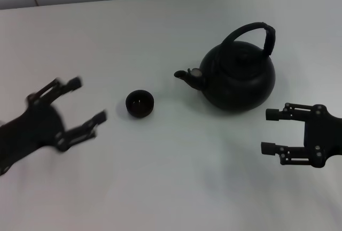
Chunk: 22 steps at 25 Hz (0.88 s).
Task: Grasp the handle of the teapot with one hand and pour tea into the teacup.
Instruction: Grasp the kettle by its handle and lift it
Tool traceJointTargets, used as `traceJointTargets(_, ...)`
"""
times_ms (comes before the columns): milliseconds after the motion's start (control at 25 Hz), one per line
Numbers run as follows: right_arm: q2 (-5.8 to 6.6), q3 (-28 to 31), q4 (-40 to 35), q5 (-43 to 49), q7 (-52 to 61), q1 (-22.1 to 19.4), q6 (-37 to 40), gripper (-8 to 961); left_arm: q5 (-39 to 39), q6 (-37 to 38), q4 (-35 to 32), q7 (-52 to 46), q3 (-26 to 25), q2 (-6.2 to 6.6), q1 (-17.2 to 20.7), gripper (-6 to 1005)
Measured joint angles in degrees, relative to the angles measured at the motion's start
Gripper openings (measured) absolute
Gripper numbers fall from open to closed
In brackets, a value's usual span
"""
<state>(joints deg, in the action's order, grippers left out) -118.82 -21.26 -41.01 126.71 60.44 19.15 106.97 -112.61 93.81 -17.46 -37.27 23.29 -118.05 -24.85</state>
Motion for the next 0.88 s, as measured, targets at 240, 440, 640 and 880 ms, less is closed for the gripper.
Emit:
traceJointTargets(240, 0.00, 0.4, 0.2, -0.1, -0.3, -0.1, 0.0, 746, -0.3, 6.2, -8.3, -5.6, 3.5, 0.76, 7.8, 866)
traceJointTargets(440, 0.00, 0.4, 0.2, -0.1, -0.3, -0.1, 0.0, 746, -0.3, 6.5, -9.2, -7.1, 3.6, 1.68, 8.7, 866)
traceJointTargets(640, 0.00, 0.3, 0.2, -0.2, -0.4, -0.2, 0.0, 746, -0.8, 6.3, -9.7, -7.4, 3.7, 2.09, 8.9, 866)
traceJointTargets(880, 0.00, 0.3, 0.3, -0.2, -0.4, -0.2, 0.0, 746, -5.5, 1.6, -11.8, -7.1, 3.7, 1.90, 9.2, 865)
